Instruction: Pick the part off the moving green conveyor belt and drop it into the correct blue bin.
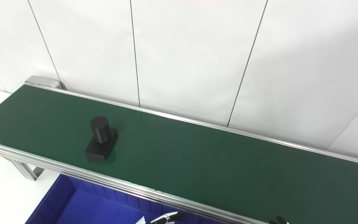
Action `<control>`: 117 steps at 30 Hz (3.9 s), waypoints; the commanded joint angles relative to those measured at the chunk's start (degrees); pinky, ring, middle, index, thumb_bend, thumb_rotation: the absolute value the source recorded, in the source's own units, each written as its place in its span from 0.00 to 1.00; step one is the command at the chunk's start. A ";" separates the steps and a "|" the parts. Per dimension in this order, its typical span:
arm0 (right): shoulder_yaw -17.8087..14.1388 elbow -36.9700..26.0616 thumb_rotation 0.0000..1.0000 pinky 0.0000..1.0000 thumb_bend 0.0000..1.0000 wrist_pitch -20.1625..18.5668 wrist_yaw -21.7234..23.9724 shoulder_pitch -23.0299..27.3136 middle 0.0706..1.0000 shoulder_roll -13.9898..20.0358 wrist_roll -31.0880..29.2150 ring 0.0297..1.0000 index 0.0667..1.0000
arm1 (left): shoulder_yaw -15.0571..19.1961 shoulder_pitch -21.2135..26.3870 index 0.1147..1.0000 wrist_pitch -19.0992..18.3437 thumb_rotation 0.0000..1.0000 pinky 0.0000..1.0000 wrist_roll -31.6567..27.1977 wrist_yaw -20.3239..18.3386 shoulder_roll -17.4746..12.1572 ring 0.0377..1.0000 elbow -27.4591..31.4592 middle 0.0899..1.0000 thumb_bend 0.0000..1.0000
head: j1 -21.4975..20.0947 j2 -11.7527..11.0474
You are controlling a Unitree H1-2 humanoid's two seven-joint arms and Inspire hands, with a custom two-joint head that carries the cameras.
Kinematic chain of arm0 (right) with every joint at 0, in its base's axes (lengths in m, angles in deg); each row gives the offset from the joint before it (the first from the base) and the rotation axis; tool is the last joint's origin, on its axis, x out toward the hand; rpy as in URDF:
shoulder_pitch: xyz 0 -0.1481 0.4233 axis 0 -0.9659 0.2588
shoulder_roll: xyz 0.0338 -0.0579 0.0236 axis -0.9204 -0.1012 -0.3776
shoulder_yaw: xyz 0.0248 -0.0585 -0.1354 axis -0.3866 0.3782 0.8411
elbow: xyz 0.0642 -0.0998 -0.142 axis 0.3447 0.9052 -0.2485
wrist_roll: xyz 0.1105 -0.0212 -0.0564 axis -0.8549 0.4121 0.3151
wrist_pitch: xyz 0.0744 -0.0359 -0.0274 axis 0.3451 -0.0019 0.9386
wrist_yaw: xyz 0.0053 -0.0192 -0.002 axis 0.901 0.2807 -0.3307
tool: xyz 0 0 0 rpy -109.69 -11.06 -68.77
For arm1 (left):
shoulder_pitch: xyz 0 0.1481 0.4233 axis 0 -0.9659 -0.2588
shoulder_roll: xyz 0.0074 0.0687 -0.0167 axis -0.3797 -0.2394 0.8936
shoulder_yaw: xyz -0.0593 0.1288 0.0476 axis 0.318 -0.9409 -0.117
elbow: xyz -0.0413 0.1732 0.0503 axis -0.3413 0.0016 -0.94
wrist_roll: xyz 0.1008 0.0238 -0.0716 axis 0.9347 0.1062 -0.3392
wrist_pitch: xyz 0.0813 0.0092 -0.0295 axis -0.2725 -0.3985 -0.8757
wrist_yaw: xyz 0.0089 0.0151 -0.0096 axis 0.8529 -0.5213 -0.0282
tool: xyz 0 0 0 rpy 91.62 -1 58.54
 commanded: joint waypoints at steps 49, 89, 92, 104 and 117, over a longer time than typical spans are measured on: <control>-3.17 -6.12 0.53 0.72 0.81 -11.75 10.21 16.31 0.84 -1.05 -0.77 0.79 0.92 | 2.23 0.27 0.89 2.56 0.27 0.70 -5.54 -6.72 -4.37 0.84 -0.14 0.90 1.00 | -0.57 1.70; 5.77 -3.11 0.48 0.71 0.81 -30.00 16.48 34.66 0.83 -5.06 9.69 0.79 0.90 | 0.89 0.59 0.92 2.56 0.29 0.72 -4.34 -7.41 -4.19 0.87 1.33 0.92 1.00 | -4.96 5.23; 6.74 -1.43 0.49 0.71 0.82 -30.57 16.61 35.99 0.83 -5.73 10.31 0.78 0.90 | 0.77 0.53 0.93 2.56 0.28 0.74 -4.85 -7.54 -4.40 0.88 1.50 0.92 1.00 | -5.68 5.55; 10.67 4.42 0.52 0.67 0.86 -32.65 16.42 40.29 0.84 -8.52 14.92 0.77 0.91 | 0.61 -0.11 0.93 2.56 0.28 0.69 -5.24 -6.89 -5.17 0.87 2.90 0.94 1.00 | -13.84 7.47; 14.14 10.60 0.55 0.67 0.87 -37.11 16.44 45.27 0.85 -11.67 20.00 0.78 0.91 | 0.59 -0.37 0.94 2.54 0.31 0.69 -5.93 -6.41 -7.12 0.90 3.54 0.98 1.00 | -20.42 8.79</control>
